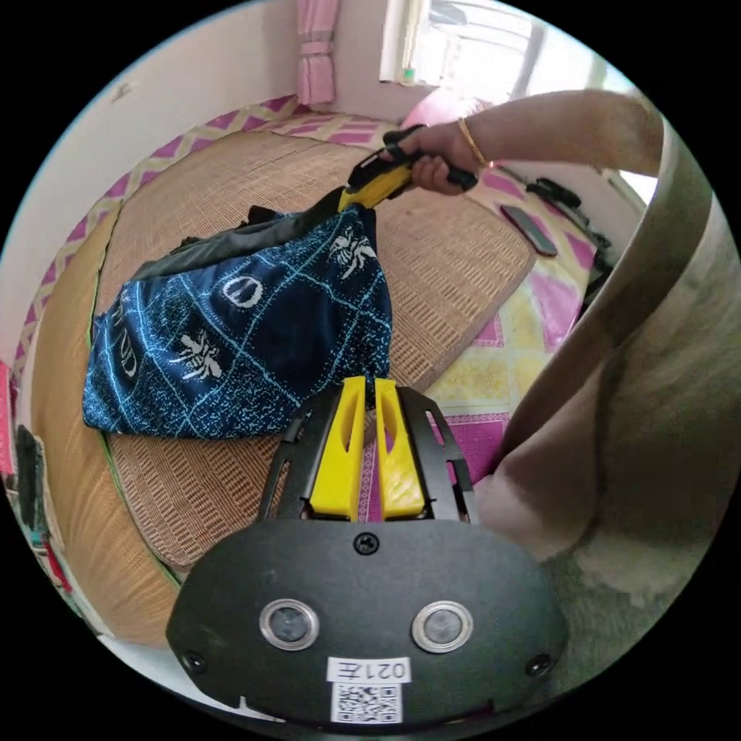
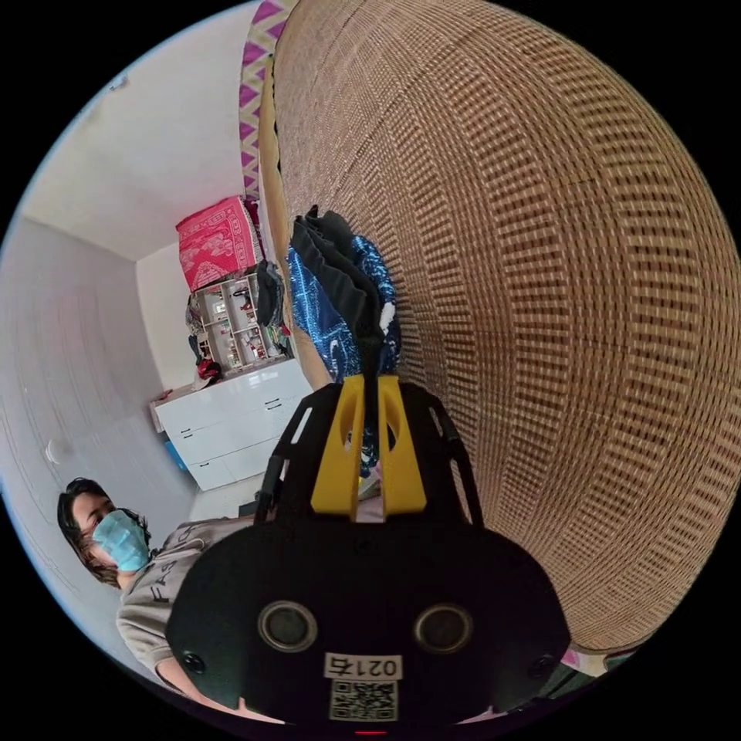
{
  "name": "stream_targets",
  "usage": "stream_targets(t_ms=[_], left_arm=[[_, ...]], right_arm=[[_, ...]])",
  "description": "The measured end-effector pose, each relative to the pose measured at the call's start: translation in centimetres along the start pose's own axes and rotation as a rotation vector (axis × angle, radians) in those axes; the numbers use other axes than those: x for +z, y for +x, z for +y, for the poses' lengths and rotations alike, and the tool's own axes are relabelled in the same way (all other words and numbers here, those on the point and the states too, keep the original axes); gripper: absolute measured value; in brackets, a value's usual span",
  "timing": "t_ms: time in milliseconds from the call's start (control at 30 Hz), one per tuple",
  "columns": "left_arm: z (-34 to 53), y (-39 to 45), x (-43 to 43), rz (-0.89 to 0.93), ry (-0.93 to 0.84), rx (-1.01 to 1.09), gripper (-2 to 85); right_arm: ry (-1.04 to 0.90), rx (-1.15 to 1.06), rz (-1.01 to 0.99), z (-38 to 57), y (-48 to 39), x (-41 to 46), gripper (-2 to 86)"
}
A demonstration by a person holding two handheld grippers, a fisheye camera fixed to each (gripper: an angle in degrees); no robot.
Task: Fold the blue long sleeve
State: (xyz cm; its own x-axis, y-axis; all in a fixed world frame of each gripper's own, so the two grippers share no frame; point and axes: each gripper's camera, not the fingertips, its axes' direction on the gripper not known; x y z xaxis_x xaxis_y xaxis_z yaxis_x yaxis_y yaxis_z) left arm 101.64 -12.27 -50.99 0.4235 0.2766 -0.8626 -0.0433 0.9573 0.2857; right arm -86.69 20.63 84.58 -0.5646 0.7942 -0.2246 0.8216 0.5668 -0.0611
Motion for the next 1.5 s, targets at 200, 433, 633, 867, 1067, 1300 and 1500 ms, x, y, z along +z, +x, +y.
stream_targets(t_ms=[200, 433, 633, 867, 1067, 1300, 1500], left_arm=[[1.8, -14.4, -5.0, 0.238, 0.143, -0.169, -0.9], [5.2, -34.9, -7.1, 0.371, 0.277, -0.399, -0.9], [12.0, -53.3, 1.2, 0.595, 0.405, -0.782, -0.3], [21.8, -61.7, 7.5, 0.714, 0.545, -0.962, 4.4], [15.0, -61.4, 7.4, 0.424, 0.304, -0.677, 6.8], [3.4, -67.1, 12.0, 0.411, 0.271, -0.482, 13.4], [-1.6, -74.9, 20.5, 0.552, 0.026, -0.494, 18.6]], right_arm=[[0.003, -0.013, -0.092, -0.3, -6.9, 1.1, 0.9], [0.012, -0.102, -0.119, -7.3, -19.0, 8.4, 1.6], [0.047, -0.089, 0.021, -16.2, -22.8, 17.1, 7.2], [0.001, -0.140, -0.068, -16.0, -23.4, 20.2, 8.7], [-0.097, -0.341, 0.201, -9.1, -26.4, 20.5, 8.3], [0.154, -0.142, 0.275, 0.9, -22.0, 17.2, 10.6], [0.337, 0.125, -0.083, 7.1, -12.9, 18.3, 15.6]])
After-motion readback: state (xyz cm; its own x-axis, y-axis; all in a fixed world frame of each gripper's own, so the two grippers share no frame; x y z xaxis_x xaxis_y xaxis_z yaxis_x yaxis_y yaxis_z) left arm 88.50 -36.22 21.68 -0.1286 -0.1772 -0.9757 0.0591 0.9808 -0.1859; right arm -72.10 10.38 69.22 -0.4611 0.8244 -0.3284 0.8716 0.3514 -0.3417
